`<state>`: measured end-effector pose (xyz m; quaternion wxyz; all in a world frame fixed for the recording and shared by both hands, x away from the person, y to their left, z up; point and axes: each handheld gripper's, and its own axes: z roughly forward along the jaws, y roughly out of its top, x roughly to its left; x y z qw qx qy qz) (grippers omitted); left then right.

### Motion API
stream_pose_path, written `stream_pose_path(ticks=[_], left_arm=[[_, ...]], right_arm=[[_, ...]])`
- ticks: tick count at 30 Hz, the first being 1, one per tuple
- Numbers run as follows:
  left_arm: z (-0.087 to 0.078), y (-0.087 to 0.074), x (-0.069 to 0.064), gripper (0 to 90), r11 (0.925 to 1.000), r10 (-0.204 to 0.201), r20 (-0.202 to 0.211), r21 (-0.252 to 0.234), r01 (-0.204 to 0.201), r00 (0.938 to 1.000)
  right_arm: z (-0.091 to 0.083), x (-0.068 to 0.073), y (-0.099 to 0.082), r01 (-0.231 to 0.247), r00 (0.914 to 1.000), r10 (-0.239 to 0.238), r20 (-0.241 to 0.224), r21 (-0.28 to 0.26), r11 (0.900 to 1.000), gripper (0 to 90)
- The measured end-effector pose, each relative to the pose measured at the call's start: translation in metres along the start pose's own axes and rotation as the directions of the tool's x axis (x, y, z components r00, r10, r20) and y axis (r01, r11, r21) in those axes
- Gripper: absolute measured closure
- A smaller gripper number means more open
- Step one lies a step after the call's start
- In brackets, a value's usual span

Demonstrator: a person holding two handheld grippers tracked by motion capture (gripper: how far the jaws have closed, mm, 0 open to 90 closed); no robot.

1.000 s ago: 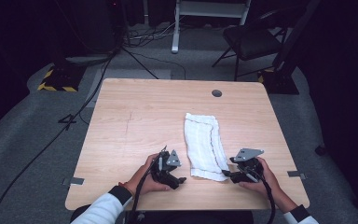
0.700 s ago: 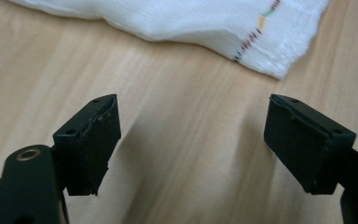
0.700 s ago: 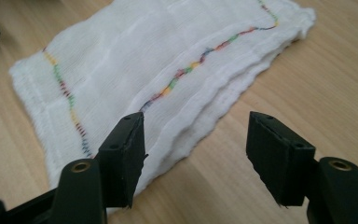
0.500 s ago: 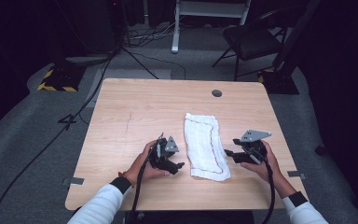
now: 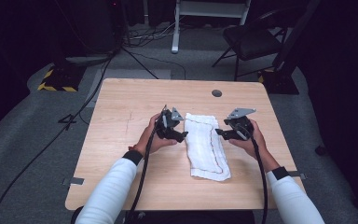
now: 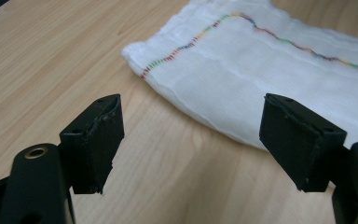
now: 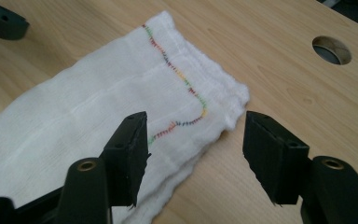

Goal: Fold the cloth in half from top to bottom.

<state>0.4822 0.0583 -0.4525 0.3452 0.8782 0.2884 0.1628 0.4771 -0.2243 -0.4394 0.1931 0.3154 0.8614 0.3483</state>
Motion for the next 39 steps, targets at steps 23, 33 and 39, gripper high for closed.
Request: stream_pose_path(ticks=[23, 33, 39], left_arm=[[0.077, 0.019, 0.039, 19.2, 0.977, -0.202, -0.04, 0.062, 0.204, 0.9786], [0.081, 0.018, 0.04, 24.8, 0.9759, -0.207, -0.002, 0.071, 0.206, 0.9784], [0.08, 0.019, 0.038, 33.8, 0.9808, -0.183, 0.03, 0.074, 0.18, 0.9827]], right_arm=[[0.075, -0.036, 0.016, -0.114, 0.9934, 0.113, 0.018, 0.086, 0.9897, 40.8], [0.086, -0.041, 0.01, -0.156, 0.9877, 0.156, 0.013, 0.107, 0.9819, 40.4], [0.089, -0.041, 0.009, -0.191, 0.9804, 0.195, -0.032, 0.088, 0.9777, 54.8]])
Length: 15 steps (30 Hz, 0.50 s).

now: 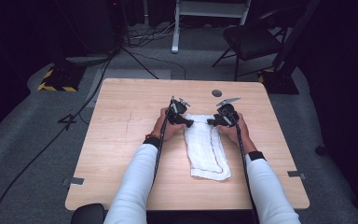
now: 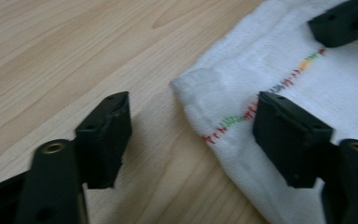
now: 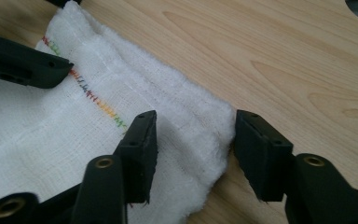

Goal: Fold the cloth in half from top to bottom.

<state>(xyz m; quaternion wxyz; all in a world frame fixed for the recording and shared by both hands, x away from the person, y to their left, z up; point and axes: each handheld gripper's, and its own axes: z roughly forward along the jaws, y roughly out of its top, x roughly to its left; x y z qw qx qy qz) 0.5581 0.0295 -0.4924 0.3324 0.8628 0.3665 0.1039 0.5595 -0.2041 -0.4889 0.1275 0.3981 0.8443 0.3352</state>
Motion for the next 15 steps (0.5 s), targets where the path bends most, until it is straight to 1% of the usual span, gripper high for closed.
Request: stream_pose_path(ticks=[1, 2, 3, 4, 6, 8, 9, 10, 12, 13, 15], left_arm=[[0.0, 0.0, 0.0, 36.8, 1.0, 0.007, 0.005, 0.002, -0.007, 1.0], [-0.001, 0.001, -0.001, 39.9, 0.9999, 0.013, 0.02, 0.006, -0.013, 0.9997], [-0.002, 0.001, -0.001, 44.9, 0.9997, 0.023, 0.031, 0.006, -0.023, 0.9992], [-0.002, 0.001, -0.002, 49.1, 0.9996, 0.027, 0.04, 0.008, -0.027, 0.9988], [-0.003, 0.001, -0.003, 57.7, 0.9996, 0.027, 0.062, 0.005, -0.028, 0.9977], [-0.003, 0.0, -0.003, 65.4, 0.9997, 0.025, 0.087, -0.004, -0.024, 0.9959], [-0.003, -0.001, -0.003, 69.6, 0.9995, 0.031, 0.092, -0.006, -0.03, 0.9953], [-0.002, -0.001, -0.003, 71.7, 0.9995, 0.029, 0.104, -0.012, -0.027, 0.9942], [-0.002, -0.002, -0.003, 76.4, 0.9995, 0.029, 0.109, -0.016, -0.027, 0.9936], [-0.002, -0.001, -0.003, 76.4, 0.9994, 0.033, 0.108, -0.015, -0.032, 0.9936], [-0.003, 0.0, -0.005, 78.4, 0.9989, 0.046, 0.089, -0.017, -0.044, 0.995]], right_arm=[[0.0, 0.001, 0.0, 0.0, 1.0, 0.0, -0.001, 0.0, 1.0, 57.5], [0.0, 0.002, 0.001, 0.0, 1.0, 0.0, -0.008, 0.004, 1.0, 61.6], [0.0, 0.003, 0.001, 0.002, 0.9999, -0.002, -0.015, 0.008, 1.0, 64.8], [0.0, 0.003, 0.001, 0.006, 0.9999, -0.006, -0.016, 0.009, 0.9999, 66.6], [-0.001, 0.005, 0.001, -0.001, 0.9996, 0.001, -0.028, 0.01, 1.0, 72.7], [-0.001, 0.008, 0.001, 0.019, 0.9997, -0.019, -0.014, 0.009, 0.9998, 75.8], [-0.002, 0.01, 0.001, 0.043, 0.9991, -0.043, -0.004, 0.008, 0.999, 77.1], [-0.002, 0.011, 0.002, 0.047, 0.9989, -0.047, 0.002, 0.009, 0.9989, 77.8], [-0.003, 0.013, 0.002, 0.062, 0.998, -0.062, 0.014, 0.009, 0.998, 79.6], [-0.003, 0.013, 0.002, 0.062, 0.998, -0.062, 0.014, 0.009, 0.998, 79.6], [-0.004, 0.013, 0.001, 0.068, 0.9975, -0.068, 0.018, 0.006, 0.9977, 80.2]])
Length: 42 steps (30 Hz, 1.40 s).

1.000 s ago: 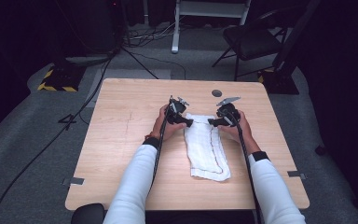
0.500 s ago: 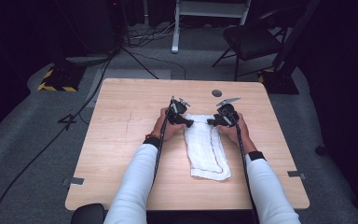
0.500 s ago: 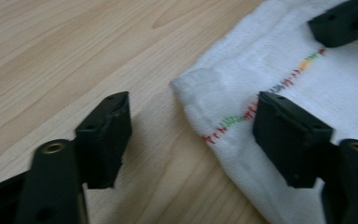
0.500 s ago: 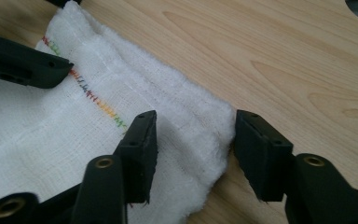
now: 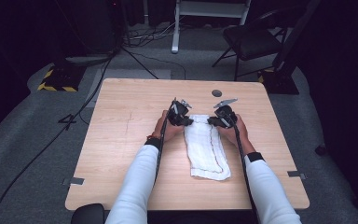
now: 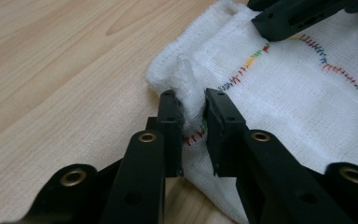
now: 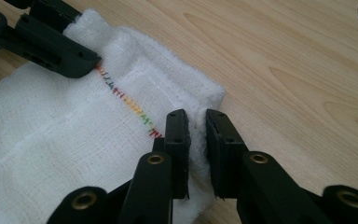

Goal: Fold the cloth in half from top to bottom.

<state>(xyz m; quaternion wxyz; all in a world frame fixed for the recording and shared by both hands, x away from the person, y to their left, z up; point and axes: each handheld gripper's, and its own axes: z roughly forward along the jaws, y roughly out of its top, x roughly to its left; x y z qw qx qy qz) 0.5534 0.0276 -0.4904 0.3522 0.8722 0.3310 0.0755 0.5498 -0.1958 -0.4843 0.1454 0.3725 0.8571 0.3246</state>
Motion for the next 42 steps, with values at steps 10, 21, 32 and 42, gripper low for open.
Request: stream_pose_path(ticks=[10, 21, 32, 42], left_arm=[[-0.011, 0.015, -0.003, 81.5, 0.9978, 0.04, -0.073, -0.05, -0.044, 0.9965], [-0.028, 0.03, -0.005, 82.0, 0.9931, 0.071, -0.097, -0.087, -0.079, 0.9927], [-0.044, 0.037, -0.006, 82.1, 0.9866, 0.092, -0.093, -0.127, -0.103, 0.9914], [-0.05, 0.027, -0.012, 82.1, 0.9838, 0.117, -0.047, -0.131, -0.122, 0.992]], right_arm=[[-0.02, -0.004, 0.007, -0.008, 0.9991, 0.012, 0.04, -0.103, 0.9946, 81.4], [-0.041, -0.004, 0.021, 0.012, 0.9976, 0.0, 0.069, -0.177, 0.9841, 82.0], [-0.057, -0.002, 0.03, 0.039, 0.9966, -0.023, 0.079, -0.215, 0.9759, 82.2], [-0.061, 0.004, 0.023, 0.061, 0.9975, -0.052, 0.048, -0.214, 0.9749, 82.3]])
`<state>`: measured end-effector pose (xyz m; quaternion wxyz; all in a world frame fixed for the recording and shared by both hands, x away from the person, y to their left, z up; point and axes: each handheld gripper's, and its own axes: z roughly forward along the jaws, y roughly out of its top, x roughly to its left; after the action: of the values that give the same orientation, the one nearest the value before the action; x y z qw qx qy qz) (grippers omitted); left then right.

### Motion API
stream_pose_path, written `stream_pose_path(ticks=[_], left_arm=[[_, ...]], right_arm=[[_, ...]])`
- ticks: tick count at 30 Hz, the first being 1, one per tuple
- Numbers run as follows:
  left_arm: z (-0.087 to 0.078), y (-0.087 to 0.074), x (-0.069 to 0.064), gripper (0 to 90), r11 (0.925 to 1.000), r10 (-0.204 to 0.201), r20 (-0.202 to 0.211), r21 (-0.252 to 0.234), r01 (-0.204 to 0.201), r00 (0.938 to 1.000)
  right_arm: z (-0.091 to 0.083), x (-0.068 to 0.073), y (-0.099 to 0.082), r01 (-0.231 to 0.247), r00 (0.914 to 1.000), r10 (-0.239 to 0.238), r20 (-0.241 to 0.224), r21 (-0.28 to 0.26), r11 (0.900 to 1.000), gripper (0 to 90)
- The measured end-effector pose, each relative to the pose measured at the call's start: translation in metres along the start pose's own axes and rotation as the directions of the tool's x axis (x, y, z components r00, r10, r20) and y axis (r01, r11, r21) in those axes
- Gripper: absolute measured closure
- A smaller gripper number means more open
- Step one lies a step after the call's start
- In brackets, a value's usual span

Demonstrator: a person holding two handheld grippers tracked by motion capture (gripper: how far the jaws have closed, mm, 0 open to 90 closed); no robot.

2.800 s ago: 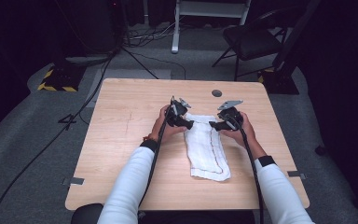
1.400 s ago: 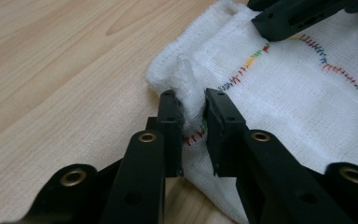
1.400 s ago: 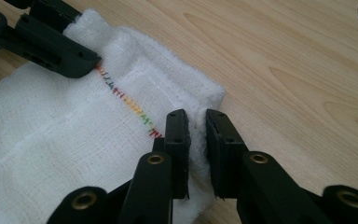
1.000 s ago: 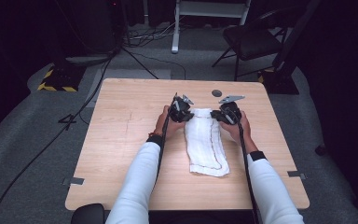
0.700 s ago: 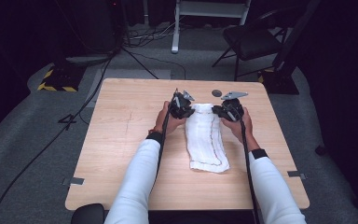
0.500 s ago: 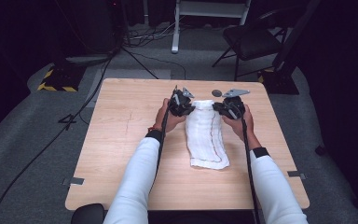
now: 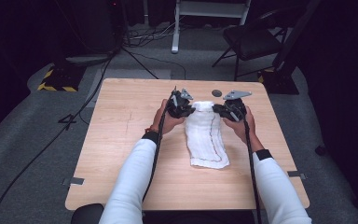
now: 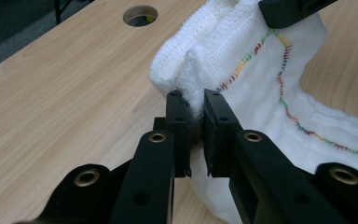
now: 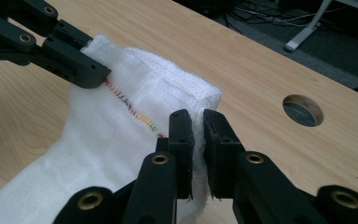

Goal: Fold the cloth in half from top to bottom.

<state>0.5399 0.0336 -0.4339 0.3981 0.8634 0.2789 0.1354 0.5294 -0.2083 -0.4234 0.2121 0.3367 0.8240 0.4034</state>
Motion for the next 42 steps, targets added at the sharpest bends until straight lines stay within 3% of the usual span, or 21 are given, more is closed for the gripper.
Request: stream_pose_path(ticks=[14, 20, 29, 42], left_arm=[[-0.014, -0.024, -0.019, 82.2, 0.9986, 0.033, 0.093, -0.045, -0.029, 0.9951], [-0.022, -0.028, -0.031, 82.2, 0.9967, 0.071, 0.12, -0.047, -0.066, 0.9903], [-0.031, -0.034, -0.051, 82.2, 0.9912, 0.132, 0.143, -0.029, -0.129, 0.9808], [-0.041, -0.048, -0.08, 82.1, 0.9838, 0.179, 0.164, -0.025, -0.178, 0.97]], right_arm=[[-0.02, 0.012, -0.022, 0.041, 0.9946, -0.042, -0.095, -0.009, 0.9991, 82.3], [-0.031, 0.018, -0.032, 0.057, 0.9888, -0.058, -0.137, -0.015, 0.9983, 82.3], [-0.047, 0.024, -0.043, 0.071, 0.9816, -0.074, -0.176, -0.02, 0.9973, 82.3], [-0.066, 0.04, -0.063, 0.106, 0.9682, -0.107, -0.226, -0.015, 0.9943, 82.1]])
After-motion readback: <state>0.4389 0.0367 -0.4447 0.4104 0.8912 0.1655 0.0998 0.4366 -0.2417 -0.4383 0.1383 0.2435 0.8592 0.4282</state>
